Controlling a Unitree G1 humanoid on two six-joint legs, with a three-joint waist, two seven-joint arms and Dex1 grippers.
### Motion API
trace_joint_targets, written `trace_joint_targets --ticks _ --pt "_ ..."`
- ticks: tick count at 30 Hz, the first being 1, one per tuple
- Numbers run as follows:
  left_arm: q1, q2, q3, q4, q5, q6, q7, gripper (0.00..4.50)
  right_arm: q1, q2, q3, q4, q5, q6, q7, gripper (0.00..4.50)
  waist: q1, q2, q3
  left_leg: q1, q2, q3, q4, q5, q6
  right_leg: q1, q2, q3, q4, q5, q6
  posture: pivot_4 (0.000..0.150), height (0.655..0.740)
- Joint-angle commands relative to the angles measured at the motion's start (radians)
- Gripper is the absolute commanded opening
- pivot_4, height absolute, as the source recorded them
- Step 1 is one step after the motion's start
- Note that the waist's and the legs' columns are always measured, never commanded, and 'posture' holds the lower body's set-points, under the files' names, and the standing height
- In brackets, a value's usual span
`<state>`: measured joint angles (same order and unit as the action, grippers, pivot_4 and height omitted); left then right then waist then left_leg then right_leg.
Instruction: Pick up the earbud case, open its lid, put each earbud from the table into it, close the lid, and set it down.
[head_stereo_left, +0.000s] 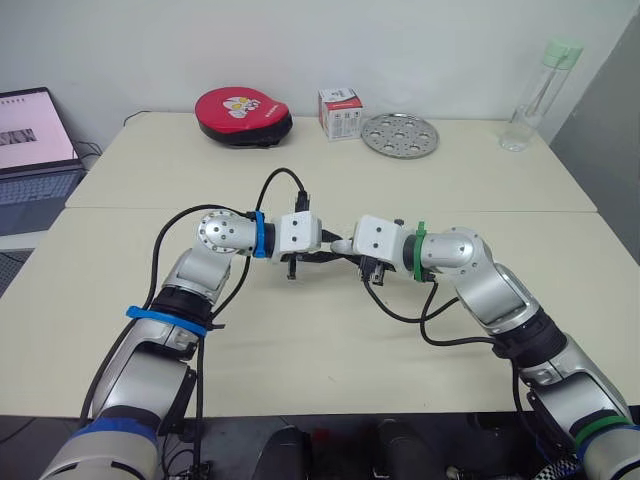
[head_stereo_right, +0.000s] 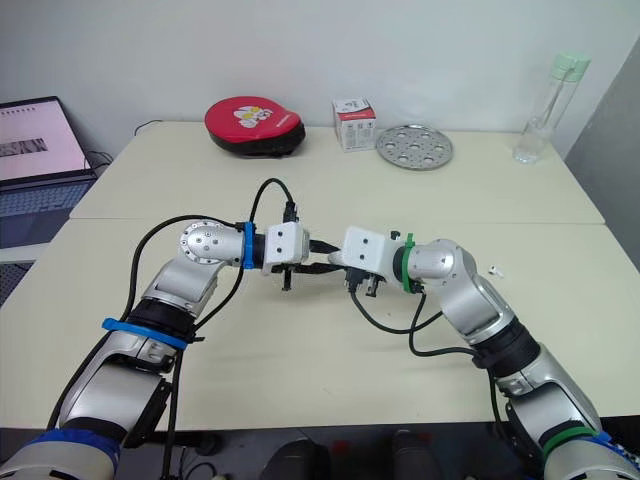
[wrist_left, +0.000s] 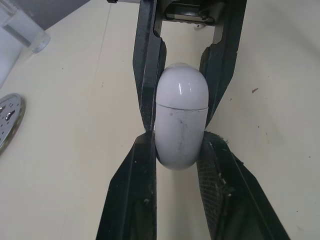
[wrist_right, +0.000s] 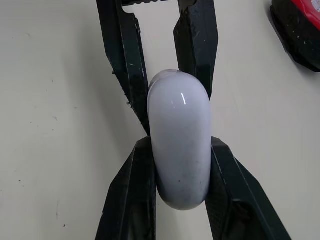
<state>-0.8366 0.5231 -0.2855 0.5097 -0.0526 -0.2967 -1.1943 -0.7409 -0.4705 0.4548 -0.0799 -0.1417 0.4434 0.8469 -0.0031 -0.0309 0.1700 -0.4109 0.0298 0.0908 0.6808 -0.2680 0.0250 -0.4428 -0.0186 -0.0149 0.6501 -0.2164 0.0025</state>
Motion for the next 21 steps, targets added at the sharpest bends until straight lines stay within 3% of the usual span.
trace_joint_targets --ticks 1,21 --pt "-0.038 -0.007 0.031 -0.031 -0.008 -0.014 0.007 0.96 0.0 0.012 0.007 -0.014 -0.005 -0.026 0.015 0.86 0.0 0.0 0.0 0.0 0.0 0.0 0.0 0.0 0.0 0.0 0.0 0.0 0.0 0.0 0.0 0.15 0.74" --pt "-0.047 -0.012 0.027 -0.042 0.007 0.032 -0.009 0.77 0.002 0.016 -0.008 0.017 -0.039 -0.057 0.027 0.86 0.0 0.0 0.0 0.0 0.0 0.0 0.0 0.0 0.0 0.0 0.0 0.0 0.0 0.0 0.0 0.15 0.74"
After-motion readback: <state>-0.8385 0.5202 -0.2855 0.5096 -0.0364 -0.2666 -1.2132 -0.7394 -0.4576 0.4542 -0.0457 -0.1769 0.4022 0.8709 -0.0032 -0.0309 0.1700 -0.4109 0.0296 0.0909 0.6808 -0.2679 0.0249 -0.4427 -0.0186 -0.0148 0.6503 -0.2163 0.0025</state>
